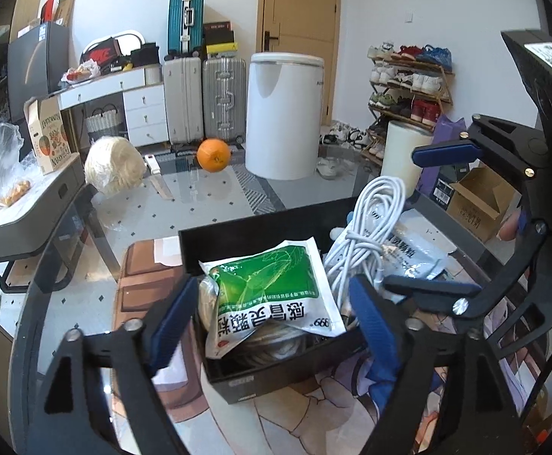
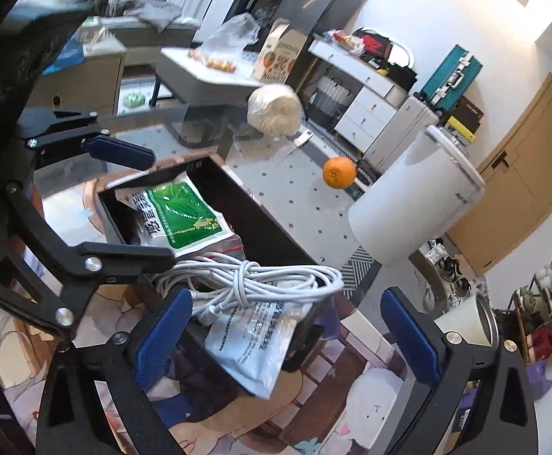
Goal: Organize soft objects
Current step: 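Drop the green sachet into the box with the left tool while the right tool drops the cable in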
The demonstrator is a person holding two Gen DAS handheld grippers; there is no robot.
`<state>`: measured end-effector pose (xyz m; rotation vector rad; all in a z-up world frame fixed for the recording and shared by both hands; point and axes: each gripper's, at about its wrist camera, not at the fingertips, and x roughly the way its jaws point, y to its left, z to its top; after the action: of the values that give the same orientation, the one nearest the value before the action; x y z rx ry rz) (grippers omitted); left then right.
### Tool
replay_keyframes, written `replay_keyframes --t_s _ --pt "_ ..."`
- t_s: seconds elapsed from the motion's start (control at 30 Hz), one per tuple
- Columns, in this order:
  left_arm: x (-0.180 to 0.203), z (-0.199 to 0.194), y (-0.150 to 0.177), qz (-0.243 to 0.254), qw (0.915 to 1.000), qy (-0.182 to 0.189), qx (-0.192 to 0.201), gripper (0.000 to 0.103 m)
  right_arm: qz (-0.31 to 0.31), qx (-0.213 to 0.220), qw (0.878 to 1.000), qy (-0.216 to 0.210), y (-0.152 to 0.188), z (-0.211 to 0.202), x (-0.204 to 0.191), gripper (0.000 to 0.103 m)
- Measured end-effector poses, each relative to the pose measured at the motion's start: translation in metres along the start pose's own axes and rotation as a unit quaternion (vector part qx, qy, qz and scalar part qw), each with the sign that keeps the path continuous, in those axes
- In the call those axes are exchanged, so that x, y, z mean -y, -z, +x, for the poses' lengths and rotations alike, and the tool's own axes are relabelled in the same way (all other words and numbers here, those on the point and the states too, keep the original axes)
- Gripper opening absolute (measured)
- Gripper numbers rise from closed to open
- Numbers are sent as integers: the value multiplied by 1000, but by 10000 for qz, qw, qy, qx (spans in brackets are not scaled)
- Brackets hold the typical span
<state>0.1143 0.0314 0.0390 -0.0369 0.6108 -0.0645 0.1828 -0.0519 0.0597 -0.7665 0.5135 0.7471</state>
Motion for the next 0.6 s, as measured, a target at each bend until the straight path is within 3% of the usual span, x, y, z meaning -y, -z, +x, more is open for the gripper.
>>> replay_keyframes --t_s 0.13,0.37,0.6 --pt "-5 -19 5 -150 9996 -75 222 103 311 229 9992 131 9 -19 2 102" --pt "-12 -44 15 -342 9979 -191 513 103 1291 679 9892 153 29 -43 1 102" --pt "-9 -59 28 -255 9966 -355 703 103 2406 1028 9651 116 51 -45 -2 102"
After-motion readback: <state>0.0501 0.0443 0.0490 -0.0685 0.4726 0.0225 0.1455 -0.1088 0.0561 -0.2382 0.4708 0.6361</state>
